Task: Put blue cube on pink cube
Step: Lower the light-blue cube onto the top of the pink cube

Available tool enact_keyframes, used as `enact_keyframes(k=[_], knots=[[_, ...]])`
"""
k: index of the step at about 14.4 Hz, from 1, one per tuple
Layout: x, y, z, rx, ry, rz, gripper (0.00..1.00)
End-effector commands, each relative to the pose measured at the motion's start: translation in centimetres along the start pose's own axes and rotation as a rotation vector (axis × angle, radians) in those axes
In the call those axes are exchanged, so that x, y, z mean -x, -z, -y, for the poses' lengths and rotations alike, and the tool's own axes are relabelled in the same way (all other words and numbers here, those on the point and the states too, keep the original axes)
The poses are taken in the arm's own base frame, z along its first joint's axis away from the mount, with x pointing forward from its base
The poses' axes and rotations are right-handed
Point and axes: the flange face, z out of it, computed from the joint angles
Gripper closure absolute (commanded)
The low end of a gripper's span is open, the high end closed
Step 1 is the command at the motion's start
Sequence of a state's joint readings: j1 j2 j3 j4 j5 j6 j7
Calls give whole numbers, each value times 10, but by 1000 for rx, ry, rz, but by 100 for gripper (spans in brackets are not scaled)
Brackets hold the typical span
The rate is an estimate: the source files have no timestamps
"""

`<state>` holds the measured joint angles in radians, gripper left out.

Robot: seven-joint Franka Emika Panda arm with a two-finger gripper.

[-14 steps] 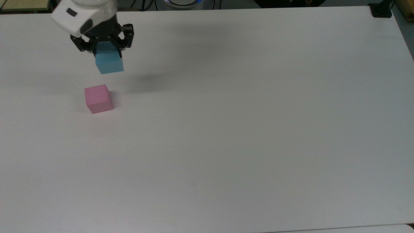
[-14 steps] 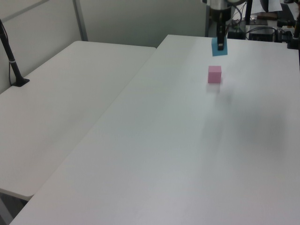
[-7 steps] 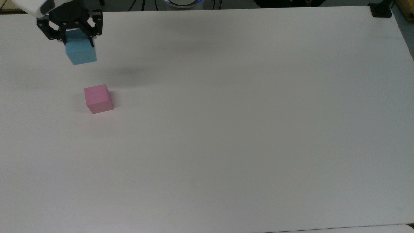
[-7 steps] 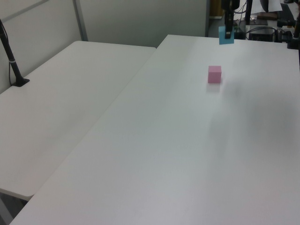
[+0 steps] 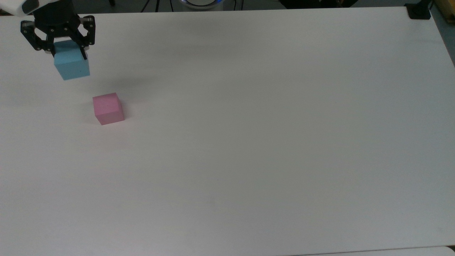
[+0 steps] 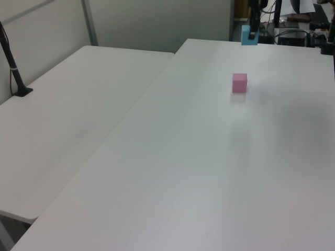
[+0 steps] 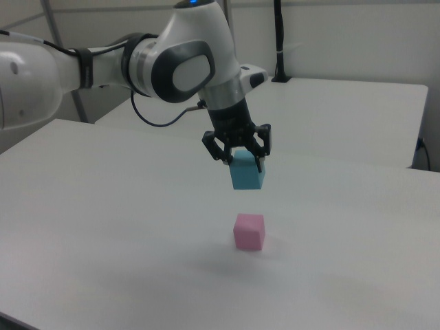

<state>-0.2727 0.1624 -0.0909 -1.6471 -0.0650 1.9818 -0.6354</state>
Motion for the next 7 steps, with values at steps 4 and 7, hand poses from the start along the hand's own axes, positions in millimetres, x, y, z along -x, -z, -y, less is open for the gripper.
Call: enact_keyframes(k=[4,7], knots=[[-6,-55,8,-15,21,-11,47],[-6,-66,12,-26,19,3,47]])
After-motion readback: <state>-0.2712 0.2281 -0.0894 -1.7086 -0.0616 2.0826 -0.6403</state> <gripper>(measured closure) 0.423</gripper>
